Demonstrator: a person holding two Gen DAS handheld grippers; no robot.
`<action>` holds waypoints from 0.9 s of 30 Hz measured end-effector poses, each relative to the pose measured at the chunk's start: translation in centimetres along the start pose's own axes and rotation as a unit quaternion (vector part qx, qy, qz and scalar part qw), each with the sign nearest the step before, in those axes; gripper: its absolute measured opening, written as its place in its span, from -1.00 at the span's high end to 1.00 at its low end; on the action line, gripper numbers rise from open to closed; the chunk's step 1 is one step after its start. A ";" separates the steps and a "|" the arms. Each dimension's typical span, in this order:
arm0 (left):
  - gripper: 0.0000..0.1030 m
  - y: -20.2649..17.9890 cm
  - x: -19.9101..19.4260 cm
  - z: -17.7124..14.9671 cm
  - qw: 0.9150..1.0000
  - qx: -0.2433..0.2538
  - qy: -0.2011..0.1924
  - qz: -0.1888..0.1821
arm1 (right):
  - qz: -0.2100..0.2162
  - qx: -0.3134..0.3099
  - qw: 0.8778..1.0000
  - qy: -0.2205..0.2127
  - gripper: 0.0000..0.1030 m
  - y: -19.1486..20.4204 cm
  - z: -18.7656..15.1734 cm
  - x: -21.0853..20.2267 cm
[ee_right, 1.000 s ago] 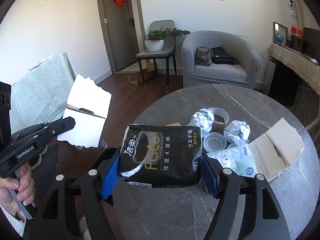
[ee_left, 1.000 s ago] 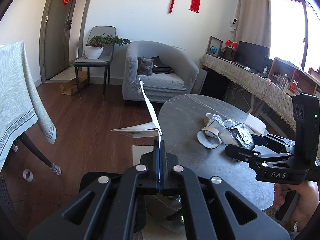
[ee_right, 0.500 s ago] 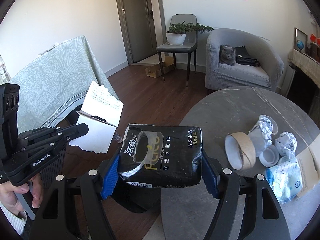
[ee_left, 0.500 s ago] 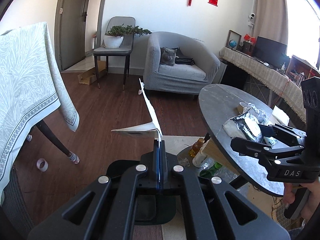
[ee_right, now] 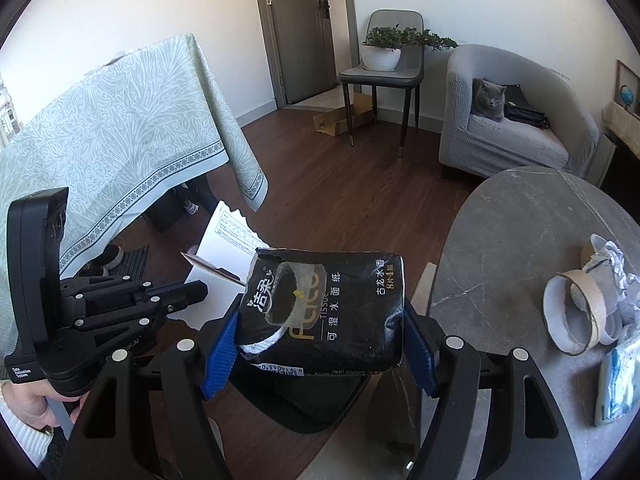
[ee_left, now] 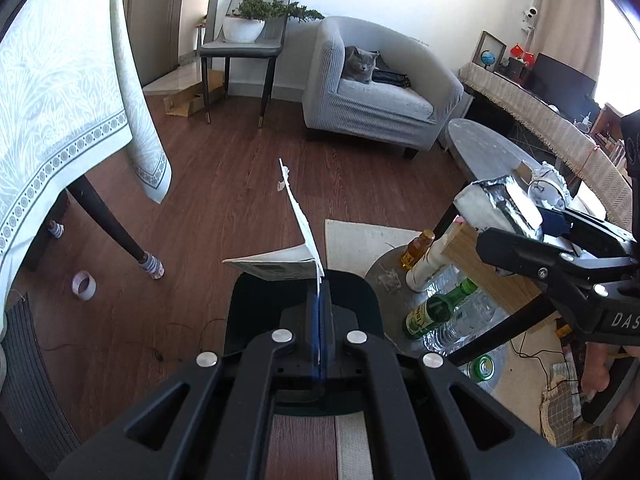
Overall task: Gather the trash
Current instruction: 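Carry the black wrapper in the right tool over the green bin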
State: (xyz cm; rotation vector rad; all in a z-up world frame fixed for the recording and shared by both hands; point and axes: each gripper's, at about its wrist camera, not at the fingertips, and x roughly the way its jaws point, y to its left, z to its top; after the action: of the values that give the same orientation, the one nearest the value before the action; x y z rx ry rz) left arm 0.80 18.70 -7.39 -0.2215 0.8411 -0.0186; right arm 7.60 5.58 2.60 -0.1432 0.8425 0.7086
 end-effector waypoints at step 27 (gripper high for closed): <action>0.08 4.2 2.0 -2.8 0.998 -0.033 0.053 0.006 | 0.007 -0.015 0.997 0.069 -0.40 3.0 -0.4 7.0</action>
State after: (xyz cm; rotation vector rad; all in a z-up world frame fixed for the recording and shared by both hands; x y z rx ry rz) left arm -0.21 22.04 -11.55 -0.2793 0.9503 0.0082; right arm 8.68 11.31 -2.28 -0.2158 0.9654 0.7300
